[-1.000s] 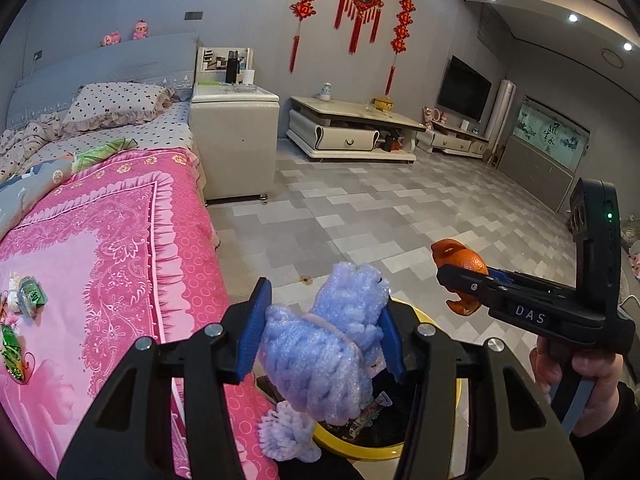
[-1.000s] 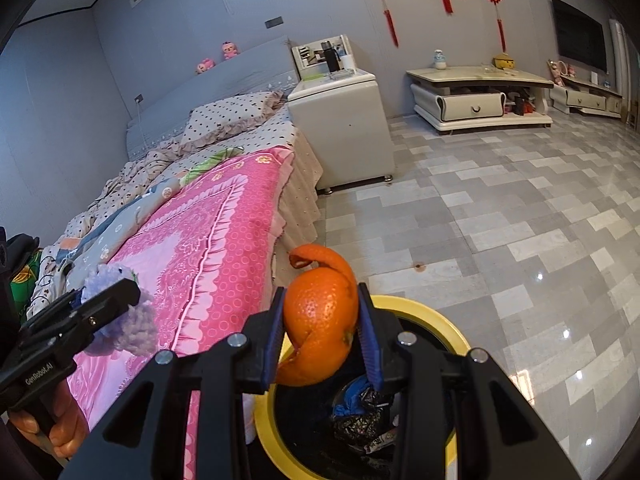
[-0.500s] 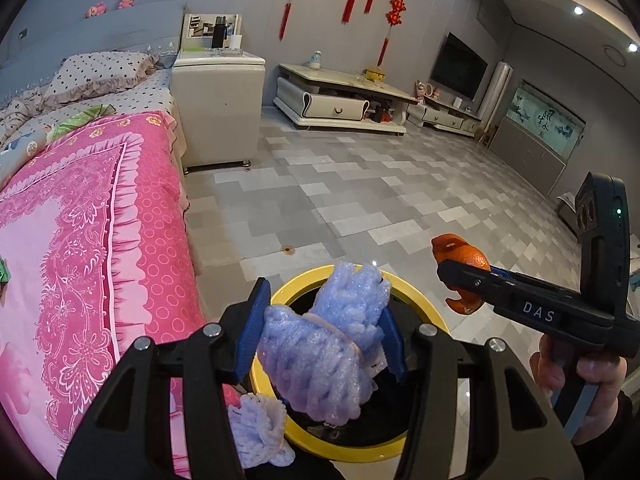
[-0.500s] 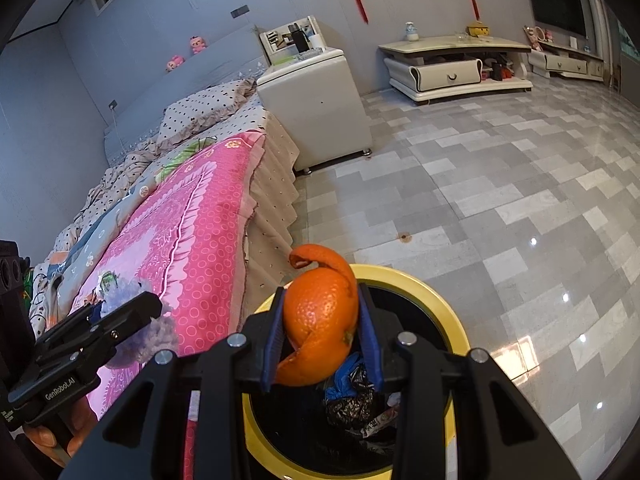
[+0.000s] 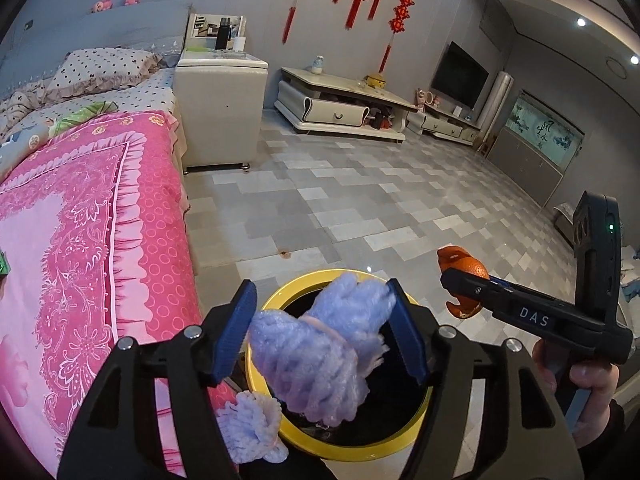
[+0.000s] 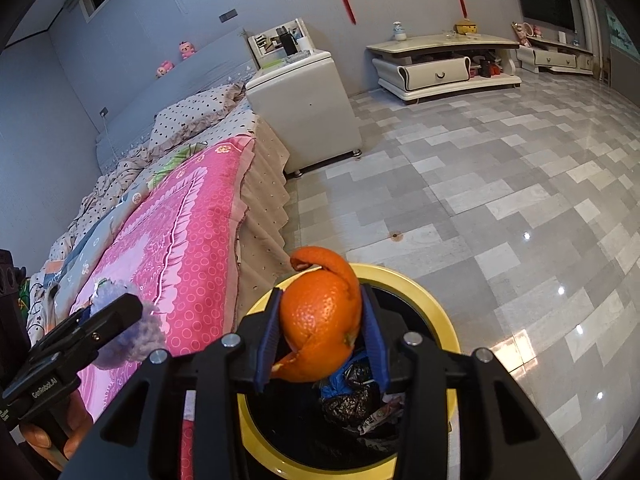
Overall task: Collect trash
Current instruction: 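Open both tools to drop the bundle and peel into the bin, then move both tools back over the remaining wrappers on the bed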
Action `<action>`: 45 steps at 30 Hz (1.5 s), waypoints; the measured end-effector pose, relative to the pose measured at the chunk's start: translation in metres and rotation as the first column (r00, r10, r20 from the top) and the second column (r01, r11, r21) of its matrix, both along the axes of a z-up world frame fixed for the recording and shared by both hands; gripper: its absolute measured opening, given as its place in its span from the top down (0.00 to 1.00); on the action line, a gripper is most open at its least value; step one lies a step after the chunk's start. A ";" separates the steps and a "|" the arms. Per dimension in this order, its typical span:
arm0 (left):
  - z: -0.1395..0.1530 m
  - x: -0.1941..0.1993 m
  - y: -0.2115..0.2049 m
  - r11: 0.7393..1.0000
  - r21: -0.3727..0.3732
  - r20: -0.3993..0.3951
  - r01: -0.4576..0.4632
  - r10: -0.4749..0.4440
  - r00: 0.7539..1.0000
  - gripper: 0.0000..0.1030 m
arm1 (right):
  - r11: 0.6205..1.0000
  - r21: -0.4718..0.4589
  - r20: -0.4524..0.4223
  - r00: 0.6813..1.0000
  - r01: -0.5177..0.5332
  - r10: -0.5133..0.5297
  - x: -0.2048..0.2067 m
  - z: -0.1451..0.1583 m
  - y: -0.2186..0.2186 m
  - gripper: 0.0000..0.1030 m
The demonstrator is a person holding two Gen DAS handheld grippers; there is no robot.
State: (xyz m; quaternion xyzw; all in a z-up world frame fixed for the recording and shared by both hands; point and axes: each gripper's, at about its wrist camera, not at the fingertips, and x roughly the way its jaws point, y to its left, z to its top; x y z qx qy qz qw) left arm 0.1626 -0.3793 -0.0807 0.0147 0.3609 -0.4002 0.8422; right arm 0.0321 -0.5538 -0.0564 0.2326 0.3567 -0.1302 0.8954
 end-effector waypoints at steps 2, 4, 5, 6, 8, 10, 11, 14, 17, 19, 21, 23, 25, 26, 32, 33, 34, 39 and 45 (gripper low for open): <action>0.002 0.000 0.003 1.000 -0.004 0.006 -0.007 0.007 1.000 0.32 | 1.000 0.007 0.002 1.000 0.005 -0.005 -0.001 0.001 -0.001 0.60; 0.004 0.000 0.007 1.000 -0.005 0.005 -0.017 0.017 1.000 0.27 | 1.000 0.006 0.006 1.000 0.008 -0.008 -0.003 0.004 0.000 0.55; 0.004 0.002 0.010 1.000 -0.008 0.001 -0.026 0.026 1.000 0.25 | 1.000 0.000 0.007 1.000 0.015 -0.015 -0.004 0.006 0.001 0.53; 0.005 0.003 0.013 0.999 -0.011 -0.003 -0.037 0.037 0.999 0.21 | 1.000 -0.003 0.009 1.000 0.022 -0.022 -0.005 0.007 0.001 0.48; 0.006 0.005 0.021 0.998 -0.015 -0.005 -0.057 0.057 0.998 0.19 | 0.999 -0.008 0.015 0.999 0.031 -0.031 -0.007 0.011 0.001 0.47; 0.008 0.009 0.030 0.997 -0.013 0.002 -0.082 0.082 0.997 0.18 | 0.999 -0.023 0.015 0.999 0.038 -0.038 -0.008 0.014 0.004 0.43; 0.008 0.010 0.035 0.996 -0.012 0.004 -0.093 0.093 0.996 0.17 | 0.999 -0.027 0.016 0.999 0.042 -0.042 -0.009 0.015 0.005 0.43; 0.010 0.016 0.052 0.991 -0.013 0.013 -0.132 0.132 0.991 0.16 | 0.999 -0.023 0.019 0.999 0.035 -0.034 -0.006 0.018 0.010 0.41; 0.015 0.022 0.071 0.985 -0.009 0.031 -0.173 0.173 0.984 0.15 | 0.999 -0.030 0.025 1.000 0.014 -0.014 0.000 0.023 0.020 0.37; 0.017 0.026 0.087 0.979 -0.005 0.043 -0.204 0.204 0.978 0.15 | 1.000 -0.030 0.030 1.000 -0.003 0.004 0.007 0.027 0.028 0.36; 0.018 0.032 0.105 0.971 -0.002 0.050 -0.239 0.239 0.970 0.15 | 0.999 -0.041 0.034 0.999 -0.027 0.029 0.016 0.032 0.039 0.35; 0.018 0.038 0.123 0.962 0.001 0.053 -0.273 0.272 0.961 0.15 | 0.997 -0.046 0.039 0.998 -0.056 0.058 0.026 0.036 0.049 0.35; 0.018 0.045 0.144 0.950 0.005 0.053 -0.312 0.311 0.949 0.15 | 0.995 -0.050 0.042 0.995 -0.084 0.086 0.038 0.041 0.061 0.33; 0.018 0.048 0.154 0.943 0.008 0.056 -0.332 0.331 0.942 0.15 | 0.993 -0.053 0.044 0.993 -0.103 0.106 0.045 0.043 0.068 0.33; 0.009 0.069 0.224 0.887 0.029 0.058 -0.461 0.459 0.886 0.15 | 0.973 -0.079 0.046 0.975 -0.216 0.220 0.090 0.050 0.117 0.29; 0.007 0.072 0.233 0.878 0.034 0.058 -0.477 0.475 0.878 0.15 | 0.969 -0.083 0.046 0.970 -0.233 0.238 0.097 0.051 0.125 0.29; 0.005 0.076 0.245 0.867 0.039 0.056 -0.497 0.494 0.867 0.15 | 0.963 -0.085 0.047 0.965 -0.254 0.259 0.105 0.051 0.135 0.28; -0.008 0.094 0.296 0.812 0.066 0.045 -0.580 0.579 0.814 0.15 | 0.925 -0.082 0.052 0.926 -0.370 0.374 0.151 0.053 0.182 0.27; -0.028 0.112 0.341 0.753 0.102 0.032 -0.650 0.651 0.759 0.15 | 0.865 -0.099 0.043 0.866 -0.492 0.498 0.203 0.050 0.237 0.26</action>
